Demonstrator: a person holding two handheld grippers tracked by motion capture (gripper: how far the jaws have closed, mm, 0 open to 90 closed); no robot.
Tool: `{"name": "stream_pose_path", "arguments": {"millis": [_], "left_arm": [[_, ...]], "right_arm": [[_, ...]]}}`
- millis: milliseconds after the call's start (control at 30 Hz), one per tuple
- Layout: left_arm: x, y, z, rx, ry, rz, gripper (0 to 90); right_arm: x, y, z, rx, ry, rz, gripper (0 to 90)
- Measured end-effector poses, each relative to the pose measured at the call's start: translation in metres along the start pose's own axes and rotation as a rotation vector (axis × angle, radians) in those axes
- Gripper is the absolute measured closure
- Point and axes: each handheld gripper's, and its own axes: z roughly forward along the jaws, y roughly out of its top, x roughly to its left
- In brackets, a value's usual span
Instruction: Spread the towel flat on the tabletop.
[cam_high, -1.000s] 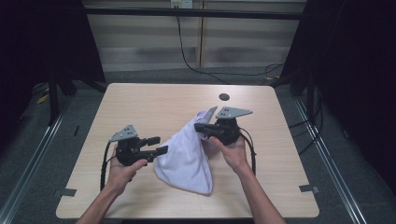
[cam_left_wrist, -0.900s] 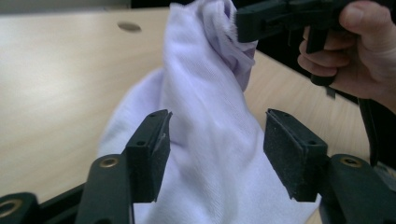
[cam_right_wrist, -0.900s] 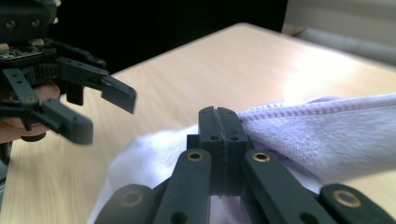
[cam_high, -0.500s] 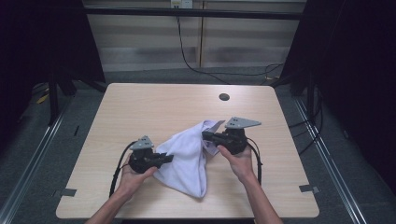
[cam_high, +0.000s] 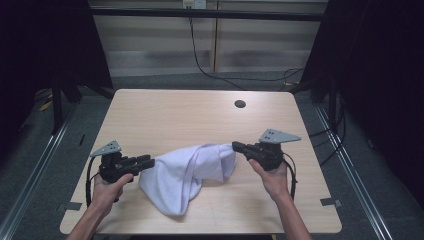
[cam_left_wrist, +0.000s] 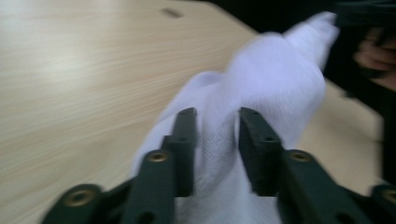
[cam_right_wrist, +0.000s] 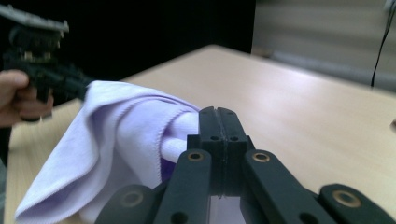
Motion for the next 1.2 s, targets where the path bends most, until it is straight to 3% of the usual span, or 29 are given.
{"name": "stream_pose_path", "arguments": {"millis": [100,133,200,300,333,400,433,567,633,667,833,900,1033,1100,1200], "left_arm": [[-0.007,0.005,0.000,-0.008,0.056,0.052,58.8],[-0.013,0.009,0.000,-0.009,0.046,0.083,60.0],[-0.031,0.013,0.007,-0.009,0.009,0.138,60.9],[-0.057,0.012,0.028,0.046,-0.058,0.199,62.2],[-0.065,0.009,0.039,0.060,-0.078,0.200,61.3],[-0.071,0.003,0.054,0.101,-0.077,0.211,59.0],[-0.072,-0.001,0.061,0.120,-0.056,0.228,49.1],[-0.063,-0.015,0.076,0.187,0.019,0.231,47.0],[-0.059,-0.015,0.073,0.195,0.048,0.262,58.6],[-0.055,-0.015,0.070,0.196,0.059,0.252,74.5],[-0.035,-0.017,0.054,0.210,0.059,0.199,82.3],[-0.027,-0.017,0.044,0.189,0.076,0.165,82.7],[-0.022,-0.013,0.028,0.125,0.038,0.143,70.6],[-0.029,-0.007,0.026,0.089,0.022,0.152,68.3],[-0.049,0.001,0.033,0.069,-0.032,0.202,62.2]], "right_arm": [[-0.001,-0.013,0.011,0.046,0.006,0.020,90.0],[-0.003,-0.024,0.020,0.081,0.000,0.028,90.0],[-0.005,-0.027,0.024,0.095,-0.001,0.032,90.0],[-0.010,-0.034,0.029,0.115,-0.017,0.049,90.0],[-0.012,-0.038,0.030,0.118,-0.016,0.062,90.0],[-0.013,-0.040,0.030,0.123,-0.015,0.062,90.0],[-0.012,-0.044,0.031,0.132,-0.016,0.063,90.0],[-0.012,-0.048,0.031,0.146,-0.005,0.061,90.0],[-0.010,-0.051,0.032,0.160,-0.002,0.060,90.0],[-0.007,-0.056,0.033,0.185,0.002,0.056,90.0],[0.002,-0.067,0.038,0.244,0.034,0.046,90.0],[0.011,-0.072,0.044,0.278,0.053,0.022,90.0],[0.022,-0.073,0.056,0.296,0.081,0.009,90.0],[0.022,-0.074,0.059,0.300,0.085,0.011,90.0],[0.021,-0.075,0.063,0.294,0.090,0.026,90.0]]}}
